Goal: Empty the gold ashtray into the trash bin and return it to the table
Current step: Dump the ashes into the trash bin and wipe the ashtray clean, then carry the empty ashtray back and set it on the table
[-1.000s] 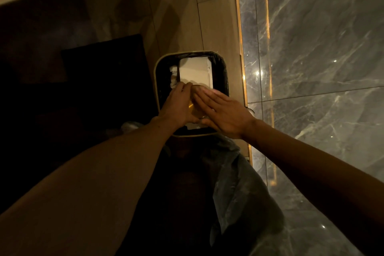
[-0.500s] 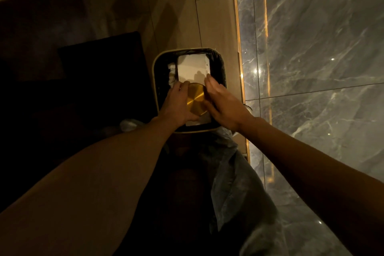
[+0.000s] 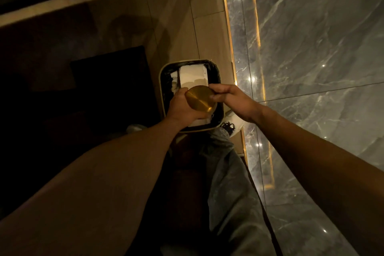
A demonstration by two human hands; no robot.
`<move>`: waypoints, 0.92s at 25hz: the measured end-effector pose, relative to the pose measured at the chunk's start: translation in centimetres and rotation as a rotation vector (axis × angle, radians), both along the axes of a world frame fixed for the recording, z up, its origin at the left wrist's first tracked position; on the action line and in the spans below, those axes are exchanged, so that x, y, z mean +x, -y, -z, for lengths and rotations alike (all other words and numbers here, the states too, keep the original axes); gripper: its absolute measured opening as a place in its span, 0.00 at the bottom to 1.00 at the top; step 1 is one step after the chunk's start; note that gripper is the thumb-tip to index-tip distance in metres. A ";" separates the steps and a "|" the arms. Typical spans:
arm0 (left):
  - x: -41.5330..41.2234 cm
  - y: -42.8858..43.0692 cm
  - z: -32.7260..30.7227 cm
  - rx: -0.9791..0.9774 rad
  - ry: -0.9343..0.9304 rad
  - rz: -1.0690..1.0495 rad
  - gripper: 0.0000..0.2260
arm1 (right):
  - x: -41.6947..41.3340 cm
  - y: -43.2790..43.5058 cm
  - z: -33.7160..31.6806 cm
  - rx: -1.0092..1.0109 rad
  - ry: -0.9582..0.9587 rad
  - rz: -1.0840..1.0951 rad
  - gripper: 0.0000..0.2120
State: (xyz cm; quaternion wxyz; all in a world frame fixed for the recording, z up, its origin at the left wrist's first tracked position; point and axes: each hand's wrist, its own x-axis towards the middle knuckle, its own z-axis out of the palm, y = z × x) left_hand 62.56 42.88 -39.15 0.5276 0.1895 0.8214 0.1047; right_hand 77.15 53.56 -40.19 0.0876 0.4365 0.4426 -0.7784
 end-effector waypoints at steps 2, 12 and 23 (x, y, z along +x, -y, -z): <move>-0.1 -0.6 -1.1 -0.048 0.117 -0.162 0.44 | 0.2 -0.9 -1.1 -0.030 0.017 0.025 0.21; -2.1 -4.5 -6.4 -0.005 0.309 -0.406 0.44 | 0.9 -1.9 -7.8 0.019 0.024 0.242 0.11; -1.3 -4.3 -22.0 0.289 0.167 -0.117 0.24 | -0.6 -0.9 -19.0 0.022 0.111 0.402 0.17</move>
